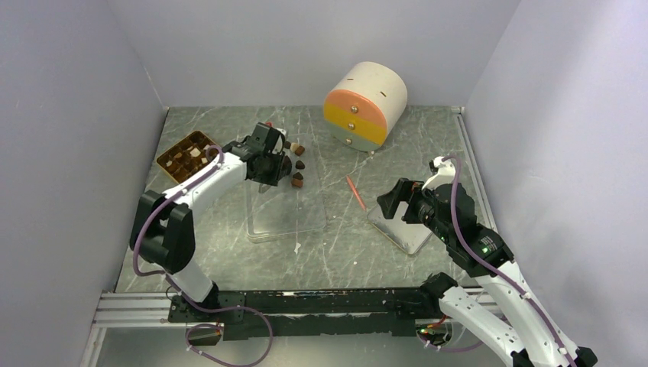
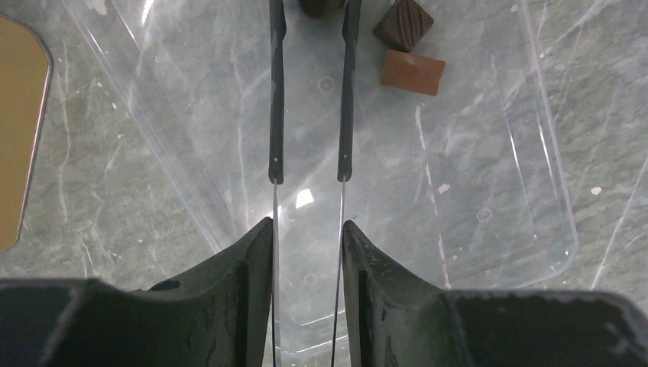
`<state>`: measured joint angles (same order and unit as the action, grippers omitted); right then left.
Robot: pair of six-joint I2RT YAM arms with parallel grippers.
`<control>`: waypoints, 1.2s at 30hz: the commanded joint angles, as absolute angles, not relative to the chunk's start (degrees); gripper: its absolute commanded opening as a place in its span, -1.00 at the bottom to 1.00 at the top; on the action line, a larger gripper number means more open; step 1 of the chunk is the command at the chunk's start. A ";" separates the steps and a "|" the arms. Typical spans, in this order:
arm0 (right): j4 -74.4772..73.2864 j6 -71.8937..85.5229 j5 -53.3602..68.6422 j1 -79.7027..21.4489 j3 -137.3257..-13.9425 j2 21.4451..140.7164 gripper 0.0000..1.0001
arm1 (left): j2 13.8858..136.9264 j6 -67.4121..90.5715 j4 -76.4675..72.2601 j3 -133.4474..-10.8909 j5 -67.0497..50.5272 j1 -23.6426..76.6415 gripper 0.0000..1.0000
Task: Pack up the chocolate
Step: Pick up the fake chocolate from the plate.
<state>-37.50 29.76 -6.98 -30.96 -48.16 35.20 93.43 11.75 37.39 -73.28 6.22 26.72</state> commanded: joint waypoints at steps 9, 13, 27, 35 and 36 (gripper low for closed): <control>-36.53 29.45 -7.63 -31.12 -49.22 35.62 0.98 | 95.69 12.00 35.01 -73.73 8.00 26.98 -0.37; -36.30 29.46 -7.69 -31.14 -49.04 35.64 0.98 | 94.96 12.04 36.37 -74.25 8.13 26.98 -0.50; -35.65 29.62 -7.09 -31.12 -48.36 35.47 0.98 | 90.69 14.61 39.86 -76.49 14.74 26.89 -0.57; -35.27 29.40 -6.03 -31.11 -47.82 35.25 0.98 | 88.04 14.48 42.69 -79.29 18.32 23.87 -0.58; -35.25 29.37 -5.94 -31.16 -47.75 35.14 0.98 | 87.51 14.36 42.71 -79.16 18.17 22.85 -0.58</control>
<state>-37.43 29.74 -6.90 -30.96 -48.07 35.88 91.33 13.43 41.93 -76.64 15.20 25.78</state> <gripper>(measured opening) 0.992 0.294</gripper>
